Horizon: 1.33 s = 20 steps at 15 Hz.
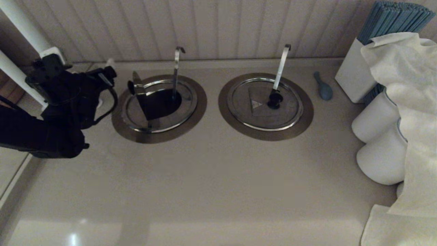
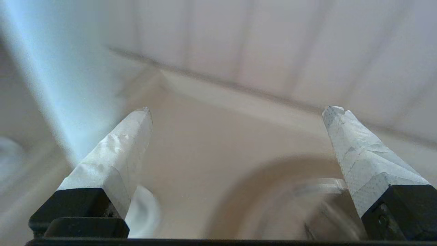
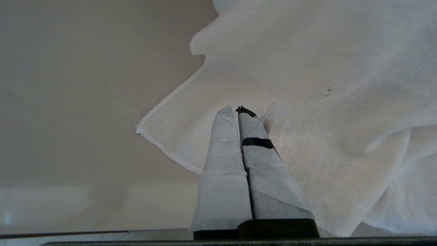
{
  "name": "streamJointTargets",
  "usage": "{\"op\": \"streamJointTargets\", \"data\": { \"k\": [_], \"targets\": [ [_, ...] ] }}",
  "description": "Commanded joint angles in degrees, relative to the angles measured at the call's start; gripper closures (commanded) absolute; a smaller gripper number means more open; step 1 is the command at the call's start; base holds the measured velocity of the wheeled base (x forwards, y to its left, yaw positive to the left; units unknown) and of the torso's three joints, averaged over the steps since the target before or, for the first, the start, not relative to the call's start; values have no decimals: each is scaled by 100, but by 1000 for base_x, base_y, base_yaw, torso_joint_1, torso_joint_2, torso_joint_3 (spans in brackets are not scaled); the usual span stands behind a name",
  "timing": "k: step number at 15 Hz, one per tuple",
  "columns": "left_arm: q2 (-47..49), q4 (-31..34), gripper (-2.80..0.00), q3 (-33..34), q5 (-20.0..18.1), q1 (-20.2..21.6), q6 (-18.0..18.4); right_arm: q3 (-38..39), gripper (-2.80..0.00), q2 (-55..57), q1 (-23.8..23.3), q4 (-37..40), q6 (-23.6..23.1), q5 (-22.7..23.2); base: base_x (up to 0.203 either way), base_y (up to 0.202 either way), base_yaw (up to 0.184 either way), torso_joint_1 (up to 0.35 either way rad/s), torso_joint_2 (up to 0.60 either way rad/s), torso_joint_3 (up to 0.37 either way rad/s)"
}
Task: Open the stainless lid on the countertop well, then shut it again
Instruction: Open the lid
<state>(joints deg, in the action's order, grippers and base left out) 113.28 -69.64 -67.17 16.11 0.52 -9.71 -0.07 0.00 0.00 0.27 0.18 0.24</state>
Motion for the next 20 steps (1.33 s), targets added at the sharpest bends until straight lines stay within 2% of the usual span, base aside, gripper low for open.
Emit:
{"op": "streamJointTargets", "data": {
  "k": [1, 5, 6, 8, 10, 12, 15, 16, 18, 20],
  "targets": [
    [-252, -43, -280, 2, -1, 131, -20, -1, 0, 9, 0, 0, -1, 2, 0, 0, 0, 0, 0, 0],
    [-420, -16, -280, 19, 24, 124, -130, 5, 0, 9, 0, 0, -1, 2, 0, 0, 0, 0, 0, 0],
    [-540, 41, -280, 44, 24, 16, -240, 0, 0, 9, 0, 0, -1, 2, 0, 0, 0, 0, 0, 0],
    [-887, 531, -280, 203, 12, -361, -473, 6, 0, 9, 0, 0, -1, 2, 0, 0, 0, 0, 0, 0],
    [-1395, 1167, -280, 331, -16, -720, -881, 6, 0, 9, 0, 0, -1, 2, 0, 0, 0, 0, 0, 0],
    [-1838, 1808, -280, 440, -41, -1392, -1281, 5, 0, 9, 0, 0, -1, 2, 0, 0, 0, 0, 0, 0],
    [-2100, 2171, -280, 675, -51, -2310, -1534, -1, 0, 9, 0, 0, -1, 2, 0, 0, 0, 0, 0, 0],
    [-2070, 2190, -280, 744, -54, -2445, -1628, 2, 0, 9, 0, 0, -1, 2, 0, 0, 0, 0, 0, 0],
    [-1832, 2192, -280, 779, -148, -2538, -2084, 7, 0, 9, 0, 0, -1, 2, 0, 0, 0, 0, 0, 0],
    [-1498, 2181, -280, 737, -275, -2545, -2196, 4, 0, 9, 0, 0, -1, 2, 0, 0, 0, 0, 0, 0]
  ]
}}
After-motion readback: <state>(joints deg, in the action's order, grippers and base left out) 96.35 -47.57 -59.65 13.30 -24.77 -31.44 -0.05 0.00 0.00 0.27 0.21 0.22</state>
